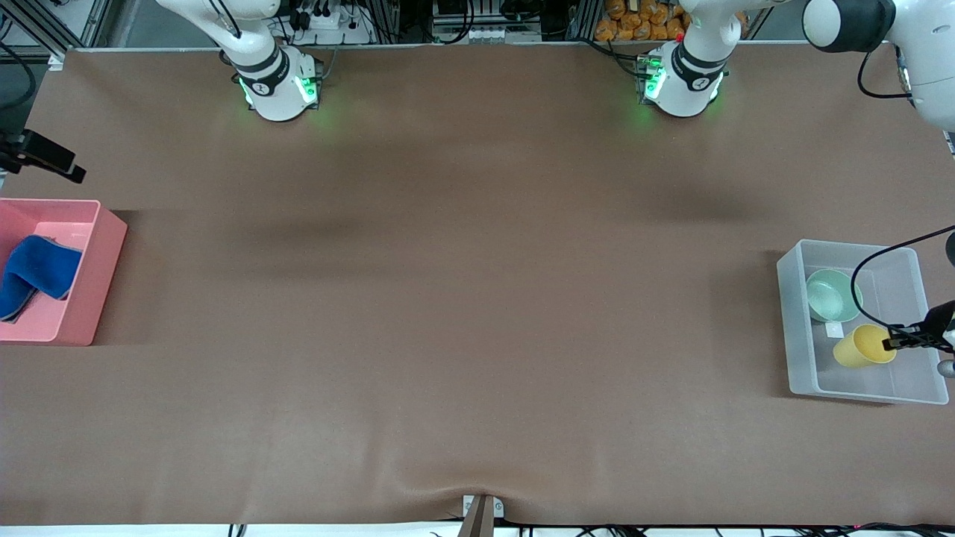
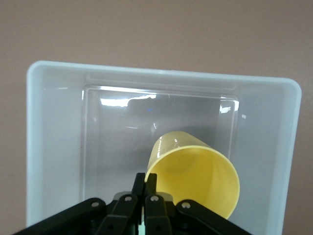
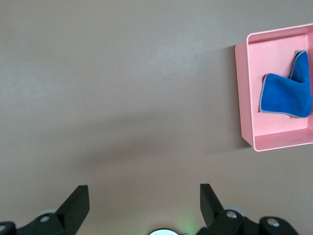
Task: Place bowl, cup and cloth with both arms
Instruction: 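Carry the yellow cup into the clear bin beside the bowl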
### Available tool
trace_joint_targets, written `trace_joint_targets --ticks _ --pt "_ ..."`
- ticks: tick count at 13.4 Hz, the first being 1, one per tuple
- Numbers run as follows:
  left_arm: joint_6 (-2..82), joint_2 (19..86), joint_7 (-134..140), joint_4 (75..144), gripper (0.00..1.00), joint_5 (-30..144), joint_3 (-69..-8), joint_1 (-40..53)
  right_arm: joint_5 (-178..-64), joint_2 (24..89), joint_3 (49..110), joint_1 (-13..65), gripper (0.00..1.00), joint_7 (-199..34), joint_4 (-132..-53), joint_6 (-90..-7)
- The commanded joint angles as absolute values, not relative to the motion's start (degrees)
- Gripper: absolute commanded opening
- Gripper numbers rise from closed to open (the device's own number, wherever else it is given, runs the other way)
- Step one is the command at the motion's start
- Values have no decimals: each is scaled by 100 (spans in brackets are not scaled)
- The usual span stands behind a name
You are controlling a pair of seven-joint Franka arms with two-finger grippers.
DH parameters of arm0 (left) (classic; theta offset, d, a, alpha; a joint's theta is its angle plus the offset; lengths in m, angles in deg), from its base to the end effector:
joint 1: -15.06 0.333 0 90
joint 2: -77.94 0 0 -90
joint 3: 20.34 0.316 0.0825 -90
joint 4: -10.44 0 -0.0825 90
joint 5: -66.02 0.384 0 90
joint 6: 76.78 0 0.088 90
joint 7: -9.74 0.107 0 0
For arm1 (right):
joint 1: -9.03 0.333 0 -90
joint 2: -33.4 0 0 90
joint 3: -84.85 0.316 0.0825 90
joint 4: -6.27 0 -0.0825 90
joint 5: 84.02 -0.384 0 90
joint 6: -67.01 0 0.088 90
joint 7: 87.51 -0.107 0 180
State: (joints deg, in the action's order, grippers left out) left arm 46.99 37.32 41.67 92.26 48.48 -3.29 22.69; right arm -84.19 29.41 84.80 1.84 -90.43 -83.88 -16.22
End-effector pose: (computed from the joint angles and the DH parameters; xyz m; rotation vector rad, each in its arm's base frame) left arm 0.6836 0.2538 0.2939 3.1054 -0.0565 0.1299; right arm 0.5162 -0.0653 0.6506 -3.1234 0.2772 0.0800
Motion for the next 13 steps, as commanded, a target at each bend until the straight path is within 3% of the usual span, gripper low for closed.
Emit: trace_joint_targets --ticks 1,5,11,13 --pt "4750 3558 4287 9050 0 4546 -320 2227 -8499 3005 8423 235 100 -9085 -8118 -1473" --pt "4846 3409 4296 9042 0 4475 -355 2218 -8437 3006 8432 612 100 -9102 -8022 -1017" --pt "5180 3215 4305 9015 2 4475 -434 2209 -8516 2988 8396 525 100 -9102 -7899 -506" --pt "5207 3206 4313 8998 28 4475 -452 2209 -8507 2997 8432 595 100 -9155 -7899 -533"
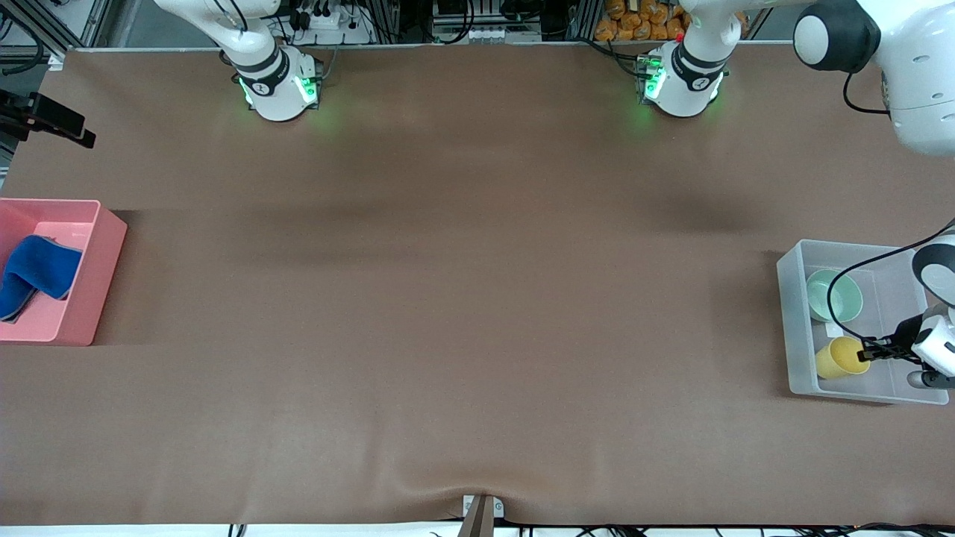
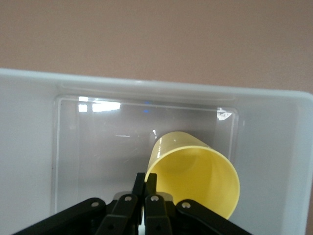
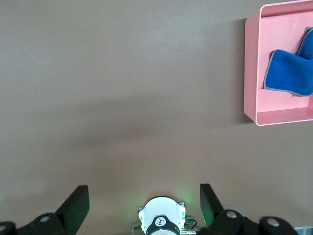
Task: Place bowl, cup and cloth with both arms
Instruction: 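Carry the yellow cup into the clear bin beside the bowl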
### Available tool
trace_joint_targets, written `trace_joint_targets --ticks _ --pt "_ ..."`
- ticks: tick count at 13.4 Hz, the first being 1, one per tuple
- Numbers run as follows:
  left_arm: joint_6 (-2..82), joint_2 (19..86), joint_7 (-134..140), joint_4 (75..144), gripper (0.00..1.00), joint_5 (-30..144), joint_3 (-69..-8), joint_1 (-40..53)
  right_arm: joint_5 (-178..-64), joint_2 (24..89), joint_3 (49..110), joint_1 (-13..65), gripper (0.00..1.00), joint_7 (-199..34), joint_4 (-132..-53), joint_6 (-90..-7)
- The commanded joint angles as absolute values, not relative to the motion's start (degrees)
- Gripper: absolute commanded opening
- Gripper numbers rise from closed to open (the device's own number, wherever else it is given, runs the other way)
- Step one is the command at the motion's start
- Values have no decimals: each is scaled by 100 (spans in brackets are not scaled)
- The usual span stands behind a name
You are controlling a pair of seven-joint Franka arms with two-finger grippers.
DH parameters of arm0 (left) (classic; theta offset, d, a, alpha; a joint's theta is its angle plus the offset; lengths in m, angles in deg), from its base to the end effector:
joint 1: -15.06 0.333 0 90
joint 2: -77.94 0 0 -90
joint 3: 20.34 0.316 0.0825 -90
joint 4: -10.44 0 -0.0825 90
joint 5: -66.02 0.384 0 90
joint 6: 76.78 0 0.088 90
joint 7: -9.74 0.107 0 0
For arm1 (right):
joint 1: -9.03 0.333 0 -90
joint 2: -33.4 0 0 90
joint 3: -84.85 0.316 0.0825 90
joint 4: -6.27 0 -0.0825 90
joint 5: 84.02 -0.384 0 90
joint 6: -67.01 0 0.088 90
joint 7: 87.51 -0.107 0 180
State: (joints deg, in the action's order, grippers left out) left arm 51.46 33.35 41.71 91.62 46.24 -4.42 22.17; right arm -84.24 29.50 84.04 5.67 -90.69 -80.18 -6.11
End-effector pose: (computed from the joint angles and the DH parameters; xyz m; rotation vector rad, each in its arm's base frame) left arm 0.6956 0.2394 0.2548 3.0947 -0.0552 0.1697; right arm 0.4988 -0.0362 0.6655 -3.1185 0.1989 0.2577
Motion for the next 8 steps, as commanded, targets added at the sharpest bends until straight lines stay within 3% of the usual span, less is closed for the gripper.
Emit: trace_joint_targets --ticks 1,3,4,5,8 --pt "5207 3206 4313 8954 37 4475 -452 2209 -8516 2997 8432 587 100 -9155 -7899 -541" --pt "5198 3241 4322 8927 57 4510 -434 2200 -8507 3005 8423 587 100 -9146 -7899 -559" --pt "5198 3276 4287 8927 82 4536 -434 2174 -8507 3014 8423 587 100 -9146 -7899 -594" --pt "5198 3312 4287 8936 100 4536 -408 2130 -8499 3014 8414 587 100 -9146 -7907 -612" --pt "5181 3513 4261 8936 100 4589 -382 2139 -8507 3006 8388 525 100 -9146 -7899 -586"
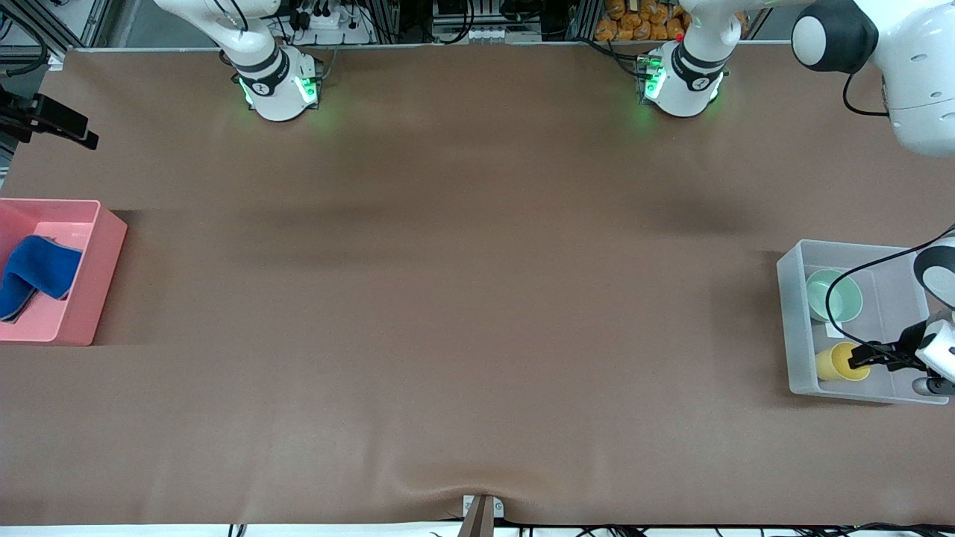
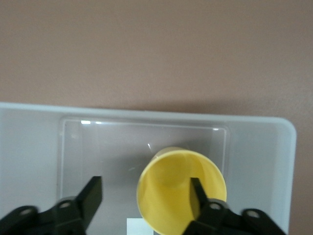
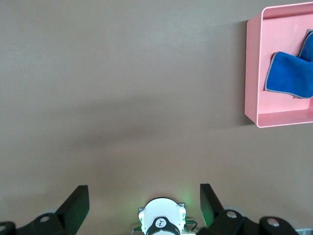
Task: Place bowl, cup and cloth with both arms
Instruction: 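Open the left gripper to release the cup and raise it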
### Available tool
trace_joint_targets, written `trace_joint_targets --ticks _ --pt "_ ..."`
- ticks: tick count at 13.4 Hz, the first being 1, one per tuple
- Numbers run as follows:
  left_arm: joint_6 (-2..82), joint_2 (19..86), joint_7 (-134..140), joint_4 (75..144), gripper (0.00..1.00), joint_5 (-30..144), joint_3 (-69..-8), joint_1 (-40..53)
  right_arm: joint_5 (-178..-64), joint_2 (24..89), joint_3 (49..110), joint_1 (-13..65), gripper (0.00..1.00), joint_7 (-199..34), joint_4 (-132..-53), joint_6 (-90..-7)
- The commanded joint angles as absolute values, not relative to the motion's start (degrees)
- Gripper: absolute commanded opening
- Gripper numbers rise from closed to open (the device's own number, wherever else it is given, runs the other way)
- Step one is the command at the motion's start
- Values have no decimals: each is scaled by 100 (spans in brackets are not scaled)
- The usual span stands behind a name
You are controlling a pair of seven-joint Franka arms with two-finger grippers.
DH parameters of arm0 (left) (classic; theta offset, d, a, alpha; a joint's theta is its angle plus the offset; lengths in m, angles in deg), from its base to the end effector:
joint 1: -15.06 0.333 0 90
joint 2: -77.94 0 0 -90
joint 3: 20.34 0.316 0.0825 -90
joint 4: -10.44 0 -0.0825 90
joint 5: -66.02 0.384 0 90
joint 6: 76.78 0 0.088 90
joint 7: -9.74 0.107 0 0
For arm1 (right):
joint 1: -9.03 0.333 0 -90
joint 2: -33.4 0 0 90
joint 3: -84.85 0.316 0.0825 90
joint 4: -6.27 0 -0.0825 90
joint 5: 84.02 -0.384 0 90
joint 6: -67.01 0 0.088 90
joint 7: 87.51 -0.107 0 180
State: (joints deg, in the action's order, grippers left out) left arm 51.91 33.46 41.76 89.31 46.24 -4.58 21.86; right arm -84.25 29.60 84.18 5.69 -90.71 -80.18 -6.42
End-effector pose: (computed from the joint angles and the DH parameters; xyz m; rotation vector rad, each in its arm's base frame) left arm 0.7084 0.2342 0.2750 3.1040 -0.0819 0.2419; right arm 0.5002 -0.0348 0.6650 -3.1195 0.1951 0.2520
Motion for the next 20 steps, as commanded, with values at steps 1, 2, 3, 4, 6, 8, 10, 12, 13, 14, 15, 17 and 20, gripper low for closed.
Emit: trace_joint_targets --ticks 1,2,3,4,6,8,10,12,13,14,15,17,20 --pt "5163 3688 4261 8971 100 4667 -364 2139 -8473 2988 8371 508 100 -9146 -7899 -568" --pt "5111 3838 4261 9015 100 4851 -364 2147 -8498 3005 8362 429 100 -9146 -7907 -585" --pt "4927 4039 4261 9085 100 5018 -373 2130 -8507 3014 8370 394 100 -9146 -7916 -603" --pt "4691 4198 4235 9138 100 5089 -364 2025 -8507 3023 8370 402 100 -9146 -7916 -612" --pt "4199 4645 3912 9330 100 5116 -355 1893 -8516 3067 8370 420 100 -9155 -7925 -821" --pt "3951 5007 3122 9480 100 5177 -346 1630 -8525 3085 8370 437 100 -9172 -7951 -998" --pt "3696 5288 2252 9525 100 5711 -399 1340 -8699 3076 8379 437 100 -9172 -7943 -1112" --pt "3372 5560 1783 9560 100 6073 -600 1233 -8850 3085 8379 393 100 -9172 -7977 -1165" --pt "3222 5727 1782 9621 100 6135 -723 1259 -8850 3085 8379 393 100 -9164 -7978 -1157" --pt "3116 5973 1773 9761 100 6179 -742 1268 -8850 3076 8379 411 100 -9164 -7978 -1157" --pt "3054 6323 1756 10049 100 6180 -759 1260 -8850 3076 8370 402 100 -9164 -7978 -1148" --pt "3036 6982 1747 10586 100 6188 -873 1286 -8841 3085 8370 393 100 -9164 -7986 -1148" --pt "3001 7862 1791 11404 100 6530 -1014 1330 -8841 3111 8370 393 100 -9164 -7986 -1157"
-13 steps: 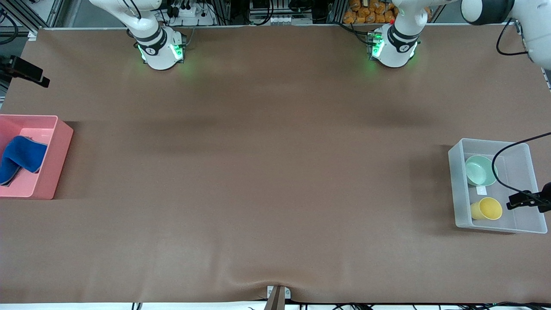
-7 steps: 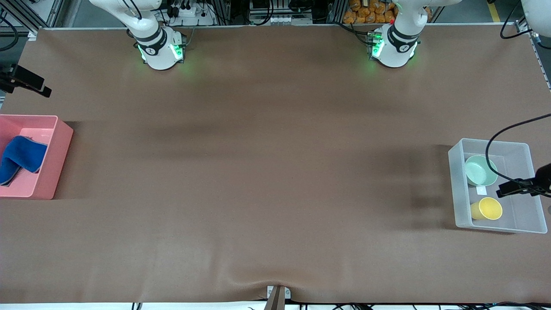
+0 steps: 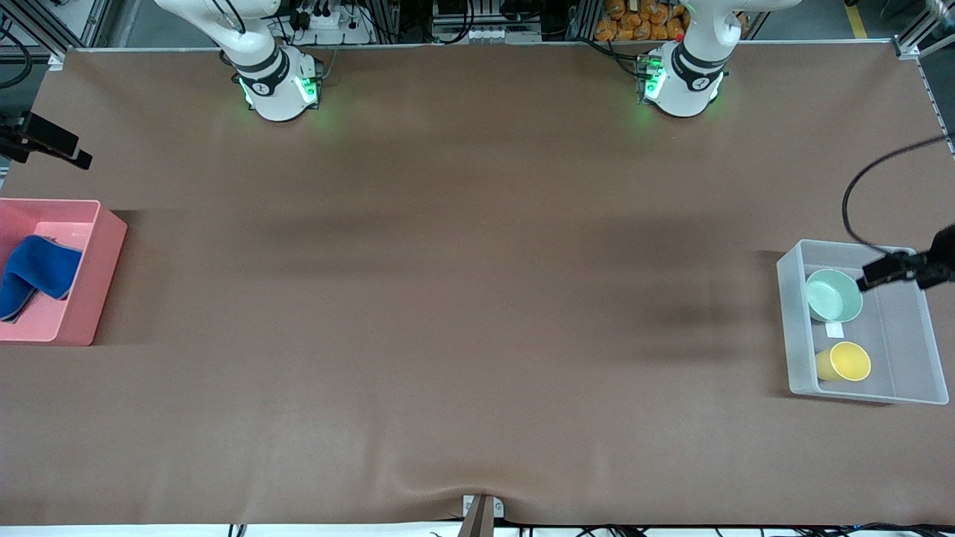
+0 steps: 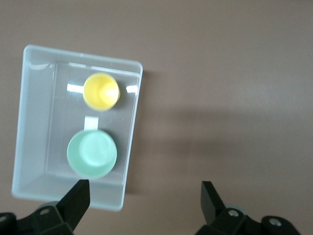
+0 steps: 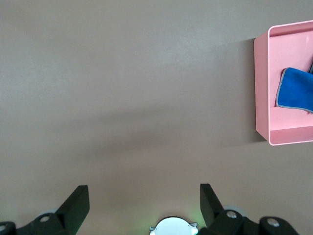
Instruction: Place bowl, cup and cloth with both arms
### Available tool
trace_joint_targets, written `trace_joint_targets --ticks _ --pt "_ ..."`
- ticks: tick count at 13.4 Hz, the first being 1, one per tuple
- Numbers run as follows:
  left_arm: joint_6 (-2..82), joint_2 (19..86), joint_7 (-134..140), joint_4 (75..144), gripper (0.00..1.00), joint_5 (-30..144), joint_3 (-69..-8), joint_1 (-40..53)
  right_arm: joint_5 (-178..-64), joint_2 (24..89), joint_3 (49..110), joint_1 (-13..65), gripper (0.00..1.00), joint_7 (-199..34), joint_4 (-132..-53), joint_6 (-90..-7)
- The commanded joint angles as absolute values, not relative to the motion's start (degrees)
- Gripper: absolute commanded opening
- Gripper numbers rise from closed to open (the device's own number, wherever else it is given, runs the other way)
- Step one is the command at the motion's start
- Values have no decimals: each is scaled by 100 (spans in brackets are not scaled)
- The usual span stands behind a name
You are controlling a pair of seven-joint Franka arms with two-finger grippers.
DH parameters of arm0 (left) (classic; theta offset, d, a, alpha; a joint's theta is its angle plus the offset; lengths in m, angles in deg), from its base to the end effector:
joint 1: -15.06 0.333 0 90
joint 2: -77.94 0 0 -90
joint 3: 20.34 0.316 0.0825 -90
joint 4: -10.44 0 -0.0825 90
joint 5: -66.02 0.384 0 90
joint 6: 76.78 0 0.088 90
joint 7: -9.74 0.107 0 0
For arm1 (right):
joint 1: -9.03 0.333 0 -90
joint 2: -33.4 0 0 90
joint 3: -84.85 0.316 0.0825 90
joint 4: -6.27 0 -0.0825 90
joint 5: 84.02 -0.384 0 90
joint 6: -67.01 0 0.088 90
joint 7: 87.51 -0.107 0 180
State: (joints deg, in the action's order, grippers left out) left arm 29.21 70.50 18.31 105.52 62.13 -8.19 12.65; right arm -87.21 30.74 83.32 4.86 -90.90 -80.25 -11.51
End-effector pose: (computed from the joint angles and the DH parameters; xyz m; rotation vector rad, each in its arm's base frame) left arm 0.6025 0.0914 0.5332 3.1113 0.0536 0.1073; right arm 0.5164 -0.0451 0.6610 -3.0715 0.2308 0.1419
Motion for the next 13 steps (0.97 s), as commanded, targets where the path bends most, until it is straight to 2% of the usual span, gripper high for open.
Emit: trace_joint_targets --ticks 1,4,7,11,13 --pt "2992 8073 1791 11580 100 6540 -1014 1313 -8841 3120 8370 402 100 -9164 -7986 -1148" --pt "2764 8216 1800 11503 100 6540 -1085 1312 -8841 3120 8370 402 100 -9164 -7986 -1139" --pt "2755 8006 1800 10942 100 6444 -1128 1251 -8841 3120 8370 411 100 -9164 -7978 -1130" --pt "2519 8032 1416 10590 100 6355 -1689 1295 -8841 3120 8379 429 100 -9164 -7978 -1113" --pt "2307 8049 1308 10536 100 6382 -1735 1295 -8841 3102 8379 429 100 -9164 -7969 -1095"
